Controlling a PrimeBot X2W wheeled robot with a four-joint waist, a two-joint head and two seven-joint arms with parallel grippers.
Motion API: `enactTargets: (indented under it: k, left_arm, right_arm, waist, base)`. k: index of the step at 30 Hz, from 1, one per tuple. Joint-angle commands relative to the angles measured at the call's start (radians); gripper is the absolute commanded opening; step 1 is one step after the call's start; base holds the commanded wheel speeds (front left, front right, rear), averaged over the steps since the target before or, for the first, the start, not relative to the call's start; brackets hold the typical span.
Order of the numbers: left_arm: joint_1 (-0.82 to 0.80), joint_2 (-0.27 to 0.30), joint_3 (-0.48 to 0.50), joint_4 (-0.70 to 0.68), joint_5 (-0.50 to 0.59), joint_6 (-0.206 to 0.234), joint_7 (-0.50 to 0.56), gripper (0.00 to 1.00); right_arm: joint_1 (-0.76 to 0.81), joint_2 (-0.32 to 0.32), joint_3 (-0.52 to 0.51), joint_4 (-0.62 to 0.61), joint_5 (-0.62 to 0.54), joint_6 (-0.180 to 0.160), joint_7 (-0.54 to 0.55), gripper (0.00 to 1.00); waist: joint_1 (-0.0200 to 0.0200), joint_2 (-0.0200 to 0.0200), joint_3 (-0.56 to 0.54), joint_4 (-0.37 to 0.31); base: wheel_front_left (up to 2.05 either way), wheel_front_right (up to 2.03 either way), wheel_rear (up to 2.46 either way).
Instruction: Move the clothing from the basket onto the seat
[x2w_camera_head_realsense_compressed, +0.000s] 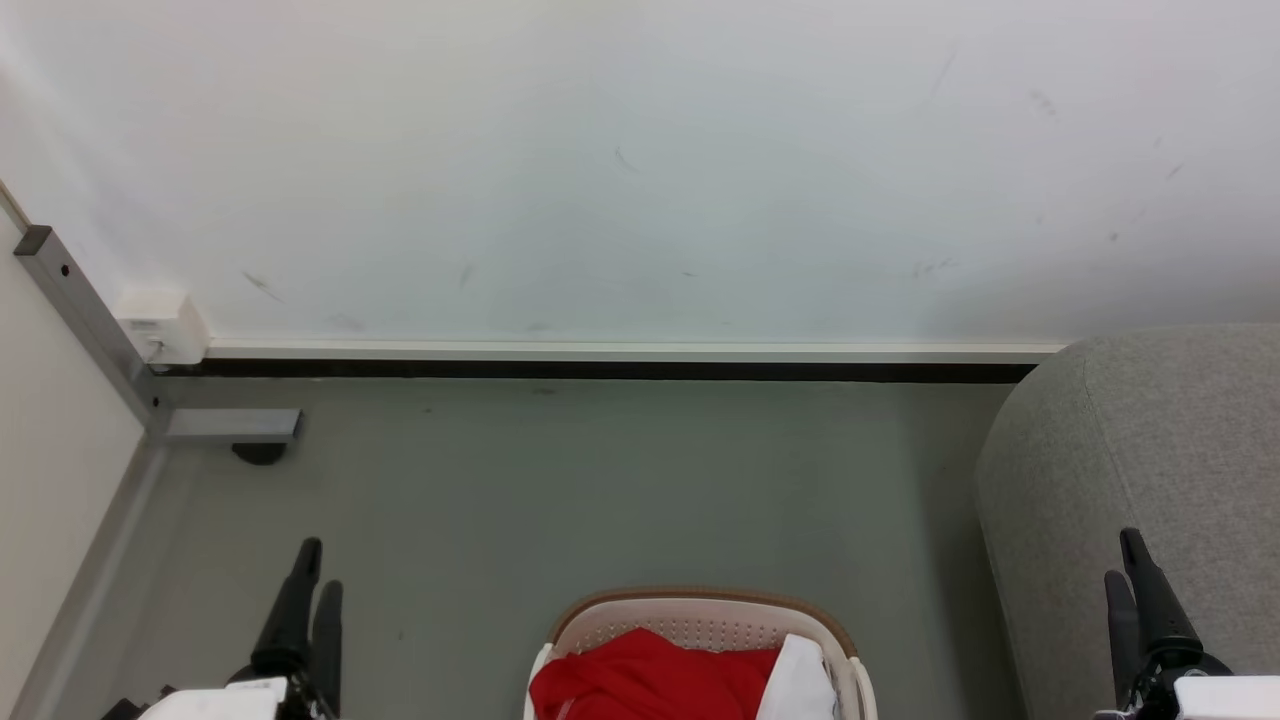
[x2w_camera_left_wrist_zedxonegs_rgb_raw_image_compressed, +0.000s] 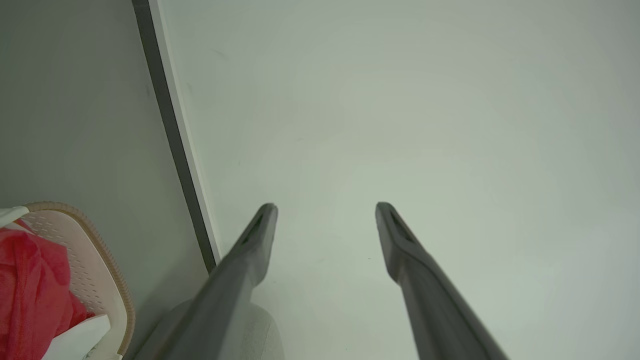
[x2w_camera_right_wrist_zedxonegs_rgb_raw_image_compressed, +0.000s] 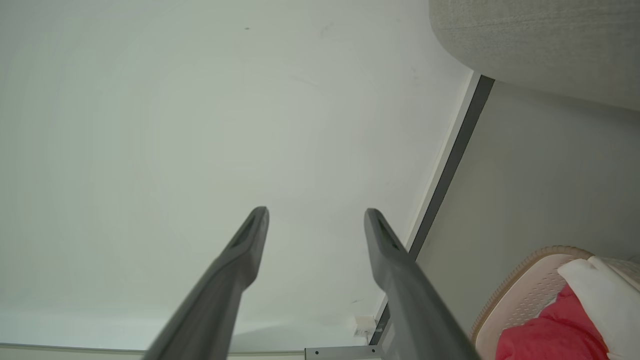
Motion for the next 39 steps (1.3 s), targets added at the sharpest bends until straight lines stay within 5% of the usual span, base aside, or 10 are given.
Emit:
enactTargets:
  k: [1,21,39]
  left_arm:
    - [-0.023,0.007,-0.003,-0.027,0.017,-0.005,-0.015,1.0]
    - [-0.019,0.008,-0.028,-0.095,0.286,-0.013,-0.097,1.0]
    - [-0.003,0.01,-0.061,-0.109,0.655,-0.019,-0.16,1.0]
  right_arm:
    - [-0.022,-0.001,0.002,-0.026,-0.018,0.0,-0.01,1.0]
    - [-0.026,0.031,0.024,-0.081,-0.217,0.0,-0.055,1.0]
    - [-0.023,0.056,0.022,-0.057,-0.572,-0.001,-0.091,1.0]
  waist:
    - [0.0,0.0,0.0,0.0]
    - [0.0,0.0,0.002,-0.004]
    - [0.0,0.0,-0.003,-0.012]
  base:
    - [0.0,0.0,0.0]
    - [0.0,0.0,0.0]
    - [0.0,0.0,0.0]
